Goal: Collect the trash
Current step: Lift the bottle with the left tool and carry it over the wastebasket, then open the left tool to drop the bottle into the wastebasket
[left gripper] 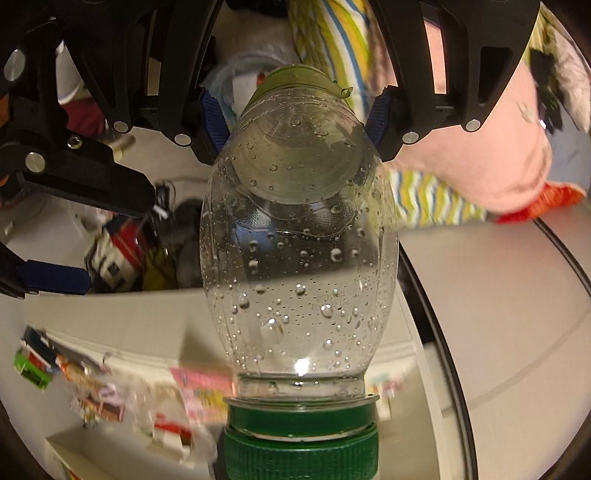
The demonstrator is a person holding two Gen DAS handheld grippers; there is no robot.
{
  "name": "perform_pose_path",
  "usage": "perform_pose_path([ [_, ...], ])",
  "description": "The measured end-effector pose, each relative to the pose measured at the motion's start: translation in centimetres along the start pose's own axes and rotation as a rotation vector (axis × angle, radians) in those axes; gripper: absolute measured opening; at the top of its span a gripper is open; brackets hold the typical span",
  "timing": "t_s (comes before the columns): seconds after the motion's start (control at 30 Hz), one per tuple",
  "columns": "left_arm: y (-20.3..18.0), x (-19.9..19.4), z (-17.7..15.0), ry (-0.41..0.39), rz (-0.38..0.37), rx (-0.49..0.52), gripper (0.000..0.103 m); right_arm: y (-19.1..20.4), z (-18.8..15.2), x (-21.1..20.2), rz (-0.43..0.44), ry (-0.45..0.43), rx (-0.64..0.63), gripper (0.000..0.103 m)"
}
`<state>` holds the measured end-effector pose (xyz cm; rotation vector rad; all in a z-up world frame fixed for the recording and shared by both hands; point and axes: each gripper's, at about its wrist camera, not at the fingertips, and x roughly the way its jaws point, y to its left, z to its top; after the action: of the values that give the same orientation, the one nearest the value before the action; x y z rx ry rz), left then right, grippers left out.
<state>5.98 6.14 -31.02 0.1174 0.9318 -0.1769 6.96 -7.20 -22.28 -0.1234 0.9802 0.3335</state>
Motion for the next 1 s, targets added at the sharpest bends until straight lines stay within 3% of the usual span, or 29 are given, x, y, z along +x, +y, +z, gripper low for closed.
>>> perform_pose_path([
  [0.2,-1.2,6.0,-4.9,0.121,-0.023,-0.044,0.060,-1.0,-4.1,6.0,-0.009,0.104,-0.024,0.097],
  [0.53,-3.3,19.7,-14.0,0.335,-0.041,-0.114,0.060,-3.2,-11.9,18.5,0.032,0.274,-0.066,0.097],
  [0.83,-4.4,29.7,-19.4,0.452,-0.044,-0.138,0.060,-4.9,-16.5,26.5,0.032,0.408,-0.150,0.097],
  [1.0,-5.3,32.4,-20.8,0.460,-0.054,-0.117,0.060,-5.4,-18.9,30.1,0.034,0.462,-0.198,0.097],
])
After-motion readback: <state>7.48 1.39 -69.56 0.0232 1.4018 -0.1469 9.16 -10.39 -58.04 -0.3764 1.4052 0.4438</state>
